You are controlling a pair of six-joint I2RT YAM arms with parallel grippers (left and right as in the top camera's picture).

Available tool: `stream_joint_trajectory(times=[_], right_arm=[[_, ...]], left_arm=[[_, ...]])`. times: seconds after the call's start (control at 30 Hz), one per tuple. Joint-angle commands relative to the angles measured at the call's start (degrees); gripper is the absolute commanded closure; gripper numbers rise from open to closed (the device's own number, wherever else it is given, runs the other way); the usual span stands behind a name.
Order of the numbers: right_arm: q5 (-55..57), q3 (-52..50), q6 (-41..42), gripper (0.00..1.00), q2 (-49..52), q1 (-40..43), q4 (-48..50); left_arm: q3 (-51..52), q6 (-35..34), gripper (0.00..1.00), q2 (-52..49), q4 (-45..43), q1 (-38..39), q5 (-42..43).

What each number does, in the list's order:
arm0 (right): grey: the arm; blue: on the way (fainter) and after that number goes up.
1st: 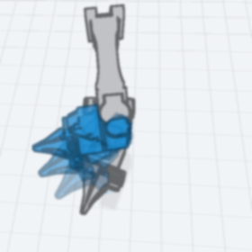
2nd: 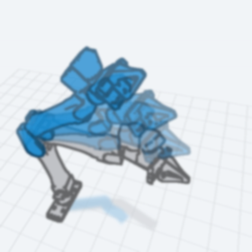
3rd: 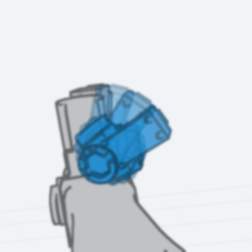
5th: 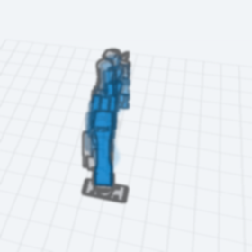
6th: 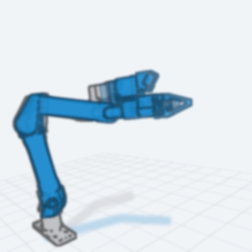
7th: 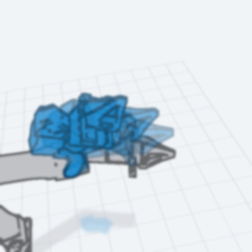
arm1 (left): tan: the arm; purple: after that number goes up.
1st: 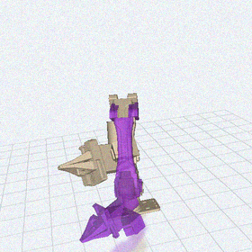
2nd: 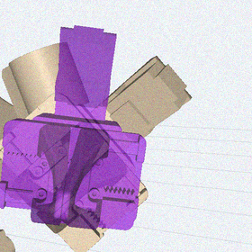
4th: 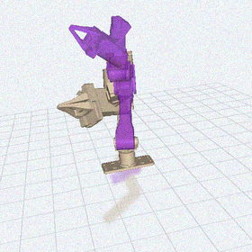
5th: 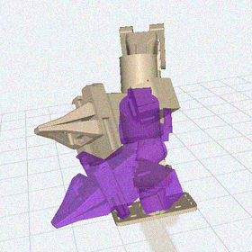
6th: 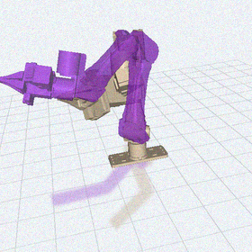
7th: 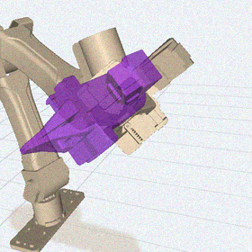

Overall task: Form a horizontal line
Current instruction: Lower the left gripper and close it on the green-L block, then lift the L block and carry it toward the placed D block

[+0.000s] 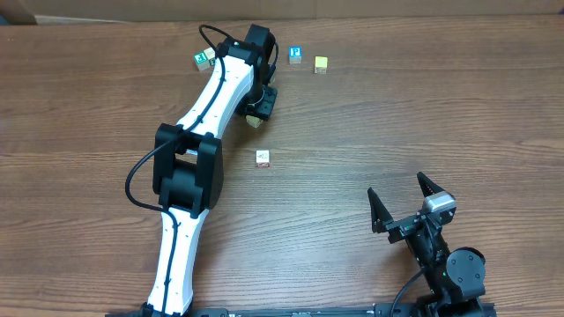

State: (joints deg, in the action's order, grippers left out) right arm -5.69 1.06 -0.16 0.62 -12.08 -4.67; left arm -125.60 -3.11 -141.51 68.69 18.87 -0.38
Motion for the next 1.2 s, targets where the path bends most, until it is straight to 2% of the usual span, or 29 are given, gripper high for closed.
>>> stream_joint_trajectory(times=[0.0,0.07,0.17,0.4,0.5,0.57,0.8,0.97,1.07,1.17], right_arm=[[0.4,-0.6,0.3,0.0,-0.5,0.2,0.3],[0.5,-0.6,0.3,0.0,-0.5,0.2,0.3],[0.4,-0.6,0.3,0.0,-0.5,0.2,0.3],[0.4,-0.6,0.3,0.0,-0.5,0.2,0.3],[0.4,-0.6,0.3,0.0,-0.5,0.2,0.3],[0.4,-0.6,0.3,0.0,-0.5,0.2,0.3],[0.4,-0.6,0.3,0.0,-0.5,0.2,0.3],[0.4,-0.6,0.3,0.0,-0.5,0.2,0.3],[0.4,-0.6,0.3,0.0,-0.5,0.2,0.3],[0.4,-0.6,0.3,0.0,-0.5,0.2,0.3]], left_arm=[[0.5,-1.0,0.57,-0.6,0.6,0.0,0.9],[0.5,-1.2,0.58,-0.6,0.7,0.0,0.8],[0.5,-3.9,0.67,-0.6,0.9,0.0,0.8],[0.5,-12.8,0.67,-0.6,1.6,0.0,0.0],[0.5,-12.8,0.58,-0.6,1.4,0.1,-0.1],[0.5,-12.8,0.57,-0.6,1.4,0.1,-0.1],[1.4,-12.8,0.57,-0.6,1.4,0.7,-0.6],[3.3,-12.6,0.57,-0.6,-1.6,1.1,-4.7],[3.3,-11.7,0.62,-0.6,-3.0,1.1,-4.7],[3.3,-10.6,0.62,-0.6,-4.0,1.0,-4.7]])
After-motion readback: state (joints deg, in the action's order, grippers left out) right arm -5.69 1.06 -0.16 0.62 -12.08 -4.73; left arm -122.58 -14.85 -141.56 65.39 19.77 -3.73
